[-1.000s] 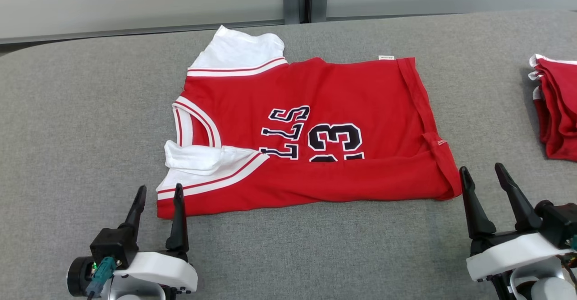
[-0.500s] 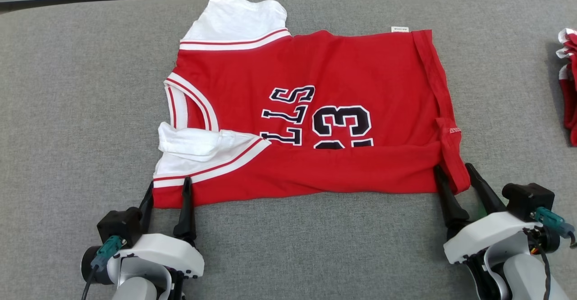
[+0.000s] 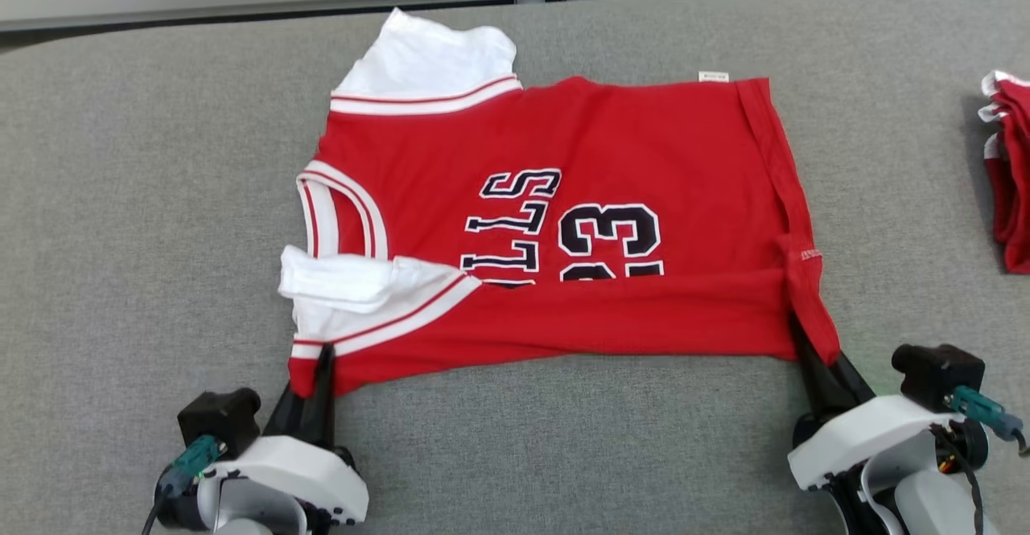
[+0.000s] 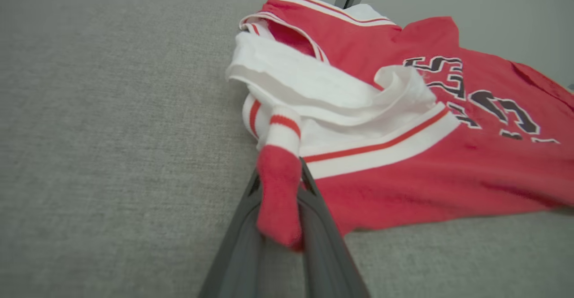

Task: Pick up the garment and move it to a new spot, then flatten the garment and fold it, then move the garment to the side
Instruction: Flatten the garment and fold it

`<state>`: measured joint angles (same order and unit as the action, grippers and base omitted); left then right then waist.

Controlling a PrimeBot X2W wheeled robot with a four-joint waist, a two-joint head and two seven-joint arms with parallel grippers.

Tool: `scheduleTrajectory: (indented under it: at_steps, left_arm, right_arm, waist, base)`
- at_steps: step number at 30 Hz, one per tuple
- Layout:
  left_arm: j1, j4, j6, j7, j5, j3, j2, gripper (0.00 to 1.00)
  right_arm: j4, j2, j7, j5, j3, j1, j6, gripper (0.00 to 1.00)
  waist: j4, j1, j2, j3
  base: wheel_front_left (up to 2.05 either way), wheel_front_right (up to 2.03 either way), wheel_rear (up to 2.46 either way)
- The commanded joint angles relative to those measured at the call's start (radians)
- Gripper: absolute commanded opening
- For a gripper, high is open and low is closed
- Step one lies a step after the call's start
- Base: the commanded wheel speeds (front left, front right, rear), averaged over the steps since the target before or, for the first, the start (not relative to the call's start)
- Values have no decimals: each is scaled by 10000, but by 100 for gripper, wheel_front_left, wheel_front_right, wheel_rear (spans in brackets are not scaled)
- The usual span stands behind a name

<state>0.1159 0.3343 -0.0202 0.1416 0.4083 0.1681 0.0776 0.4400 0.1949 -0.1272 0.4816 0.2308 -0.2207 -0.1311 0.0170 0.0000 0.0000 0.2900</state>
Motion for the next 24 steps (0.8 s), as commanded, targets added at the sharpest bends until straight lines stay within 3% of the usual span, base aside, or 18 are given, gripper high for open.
scheduleTrajectory:
  at_steps: [1,9,21,22,23,24]
  left_arm:
    - [-241,-157,-19,-162,142,-44,43,0]
    - [-1590,-1377,-276,-1226,474,-61,349,0]
    - [-2860,-2478,-520,-2235,714,148,495,0]
    - [-2901,-2499,-543,-2285,742,165,484,4]
    - [-2936,-2492,-574,-2318,727,157,493,40]
    - [-2933,-2500,-618,-2278,684,144,514,100]
  right_arm:
    - [-89,69,38,118,-89,262,6,0]
    - [-847,167,629,118,-576,1672,14,0]
    - [-2095,-406,1602,-168,-1204,3343,12,0]
    - [-2162,-445,1658,-226,-1234,3395,12,0]
    - [-2220,-494,1726,-236,-1251,3434,12,17]
    - [-2266,-533,1794,-278,-1276,3472,12,41]
  waist:
    - [-21,0,0,-225]
    - [18,0,0,-1013]
    - [82,0,0,-1608]
    - [85,0,0,-1629]
    - [85,0,0,-1649]
    - [85,0,0,-1670]
  base:
    - [0,0,0]
    - [0,0,0]
    - [0,0,0]
    - [0,0,0]
    - [0,0,0]
    - [0,0,0]
